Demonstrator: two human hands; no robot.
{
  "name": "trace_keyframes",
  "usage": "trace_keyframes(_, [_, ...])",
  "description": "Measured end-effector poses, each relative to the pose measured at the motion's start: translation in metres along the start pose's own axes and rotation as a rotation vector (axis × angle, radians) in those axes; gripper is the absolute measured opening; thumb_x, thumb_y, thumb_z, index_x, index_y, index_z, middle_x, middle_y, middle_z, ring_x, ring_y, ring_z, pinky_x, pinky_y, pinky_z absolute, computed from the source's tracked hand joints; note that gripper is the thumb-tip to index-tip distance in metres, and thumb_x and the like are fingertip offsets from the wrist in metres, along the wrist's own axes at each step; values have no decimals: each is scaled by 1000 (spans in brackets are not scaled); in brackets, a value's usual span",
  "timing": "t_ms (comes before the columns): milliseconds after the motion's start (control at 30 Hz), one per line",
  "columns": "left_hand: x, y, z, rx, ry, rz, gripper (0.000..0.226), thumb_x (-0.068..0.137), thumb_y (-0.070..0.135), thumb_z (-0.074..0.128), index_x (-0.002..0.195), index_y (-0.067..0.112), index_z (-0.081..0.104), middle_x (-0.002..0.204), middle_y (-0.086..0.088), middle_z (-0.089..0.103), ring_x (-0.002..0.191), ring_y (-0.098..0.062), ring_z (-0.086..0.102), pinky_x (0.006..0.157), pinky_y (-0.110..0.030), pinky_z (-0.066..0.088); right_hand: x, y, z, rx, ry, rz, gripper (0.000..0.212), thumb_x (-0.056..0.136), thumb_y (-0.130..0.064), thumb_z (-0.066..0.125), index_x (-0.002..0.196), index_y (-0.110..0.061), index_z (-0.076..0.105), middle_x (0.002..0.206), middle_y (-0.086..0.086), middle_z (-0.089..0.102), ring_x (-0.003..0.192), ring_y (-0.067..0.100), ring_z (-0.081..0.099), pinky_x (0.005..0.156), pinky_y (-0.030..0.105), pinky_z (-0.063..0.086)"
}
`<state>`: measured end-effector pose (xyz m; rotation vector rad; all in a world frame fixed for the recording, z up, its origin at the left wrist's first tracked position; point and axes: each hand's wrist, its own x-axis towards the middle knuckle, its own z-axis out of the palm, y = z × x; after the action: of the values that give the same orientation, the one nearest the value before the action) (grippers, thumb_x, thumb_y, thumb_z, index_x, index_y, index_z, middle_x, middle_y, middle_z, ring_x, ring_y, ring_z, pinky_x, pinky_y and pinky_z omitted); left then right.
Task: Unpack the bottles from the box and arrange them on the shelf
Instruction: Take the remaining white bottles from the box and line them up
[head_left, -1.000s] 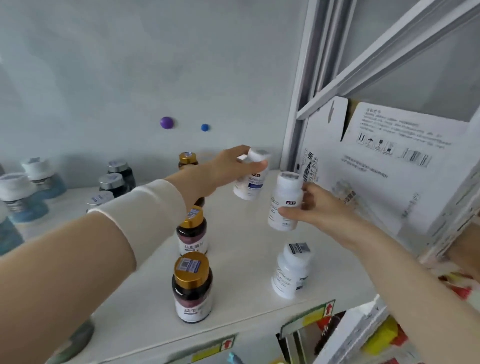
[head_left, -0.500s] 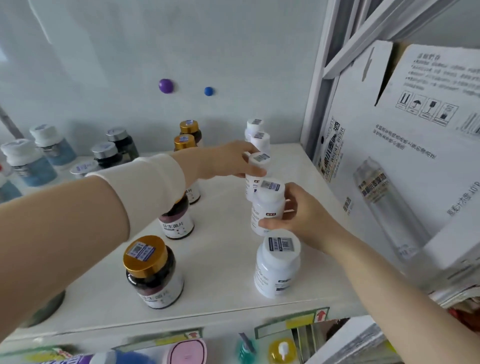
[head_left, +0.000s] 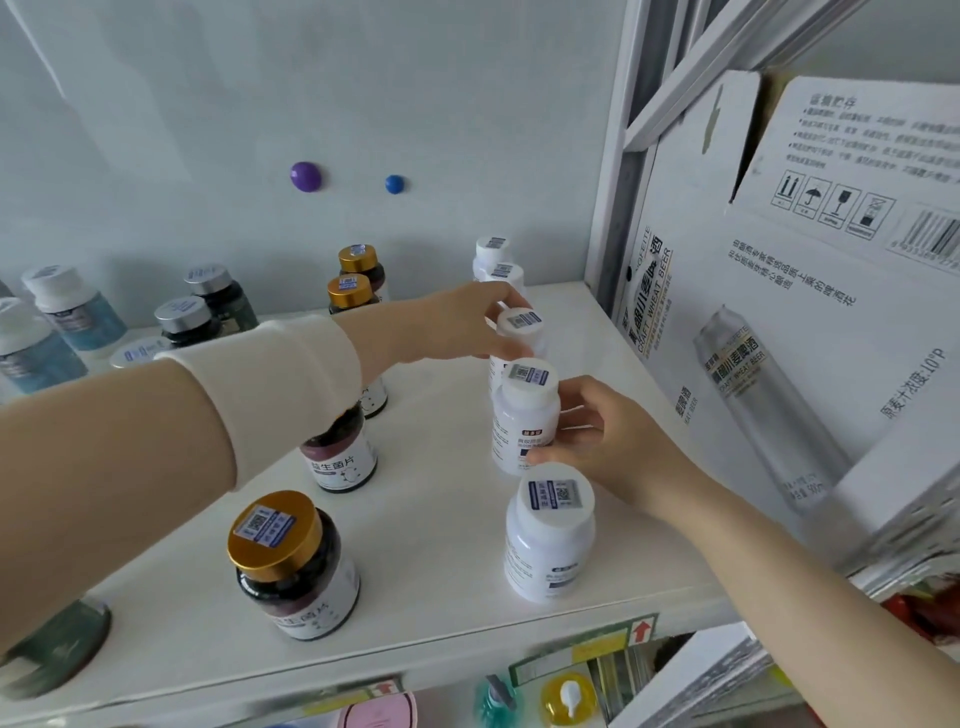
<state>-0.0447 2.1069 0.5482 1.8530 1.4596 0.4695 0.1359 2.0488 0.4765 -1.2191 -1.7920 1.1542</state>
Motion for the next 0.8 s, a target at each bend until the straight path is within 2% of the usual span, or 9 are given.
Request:
trace_keyframes(167, [6,2,5,-62,-15,13,38,82,12,70,115,17,52,117,-4,56,95,-15,59,79,-20,53,-2,-1,-4,16,7,1,43,63,-6,82,86,-34,59,93,-2,70,89,19,70,87,34,55])
trace_keyframes(233, [7,3,6,-71,-20,17,39,82,12,70,116,17,52,119,-6,55,93,-14,59,77,-18,52,-2,-1,-4,22,9,2,43,63,-5,82,86,-33,60,93,-1,71,88,19,70,86,33,55])
trace_keyframes(333, [8,2,6,-66,-16,18,39,83,13,70,117,16,52,123,-7,55,94,-14,58,76,-16,51,-2,0,-2,3,28,1,43,63,-6,83,84,-34,59,91,-4,70,85,14,71,81,25,55])
trace_keyframes(467, [5,4,9,-60,-3,2,37,82,15,70,113,19,50,118,-4,55,86,-7,59,68,-10,52,-5,1,-1,-24,39,-4,41,65,-11,82,85,-36,58,90,-10,70,83,6,70,77,17,53])
trace_keyframes(567, [3,5,12,-24,33,-3,45,82,20,71,121,20,48,120,-3,55,93,-11,58,78,-19,51,-6,-1,0,-33,29,0,41,66,-13,82,85,-38,56,91,-12,68,85,6,69,76,16,53])
trace_keyframes(667, [-4,8,9,88,81,-31,63,81,31,71,136,23,40,124,1,52,109,-16,55,92,-26,45,-10,-10,-4,-36,-18,8,46,66,-14,82,95,-37,54,98,-14,64,94,11,66,79,21,53])
trace_keyframes(733, [-13,13,0,80,110,-20,62,81,29,71,135,22,41,125,2,54,110,-17,57,91,-25,44,-14,-22,-13,-115,-32,-13,53,67,-19,81,108,-34,51,104,-18,60,100,9,62,84,24,51])
trace_keyframes(800, [-28,19,-16,123,149,13,53,82,27,70,129,20,47,123,3,59,104,-15,59,83,-20,47,-17,-40,-23,-207,-3,-50,60,69,-22,80,118,-30,48,108,-16,57,101,8,57,89,24,48])
